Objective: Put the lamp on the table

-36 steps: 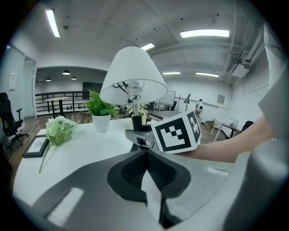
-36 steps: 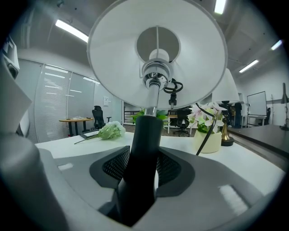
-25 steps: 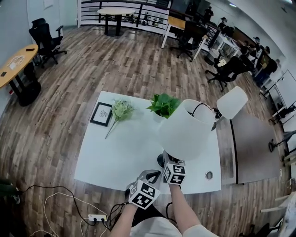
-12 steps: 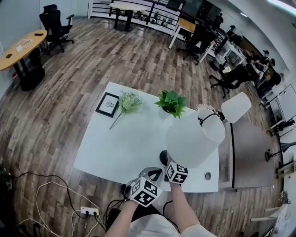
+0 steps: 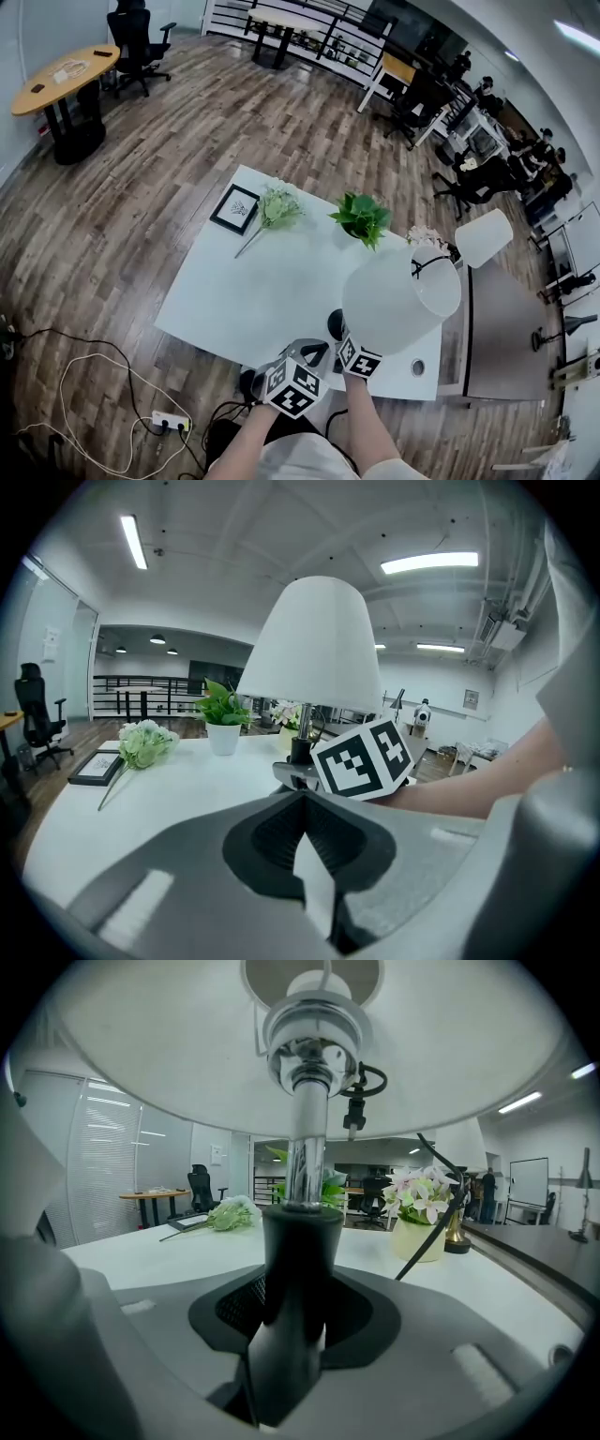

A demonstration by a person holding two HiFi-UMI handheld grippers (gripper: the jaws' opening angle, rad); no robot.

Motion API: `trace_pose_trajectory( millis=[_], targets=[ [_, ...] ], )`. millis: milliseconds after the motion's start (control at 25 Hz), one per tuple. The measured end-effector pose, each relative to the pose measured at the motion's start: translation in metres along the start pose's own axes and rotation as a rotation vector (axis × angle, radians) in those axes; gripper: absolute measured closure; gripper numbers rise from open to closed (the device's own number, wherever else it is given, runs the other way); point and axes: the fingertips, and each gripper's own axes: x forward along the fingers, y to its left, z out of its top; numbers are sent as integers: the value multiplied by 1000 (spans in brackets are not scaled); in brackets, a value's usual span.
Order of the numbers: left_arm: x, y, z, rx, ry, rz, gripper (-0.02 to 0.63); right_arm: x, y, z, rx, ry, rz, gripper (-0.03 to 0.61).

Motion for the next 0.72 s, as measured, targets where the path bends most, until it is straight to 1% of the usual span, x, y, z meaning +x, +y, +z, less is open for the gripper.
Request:
trace_pose_trajectory(
  millis=[360,720],
  targets=[
    [-4,3,-1,-5,-8,15,614,-1,3,-1,-18,-17,-6,405],
    [-8,-6,-8,13,-3,12,614,-3,5,-4,-16,-40,-29,405]
  ],
)
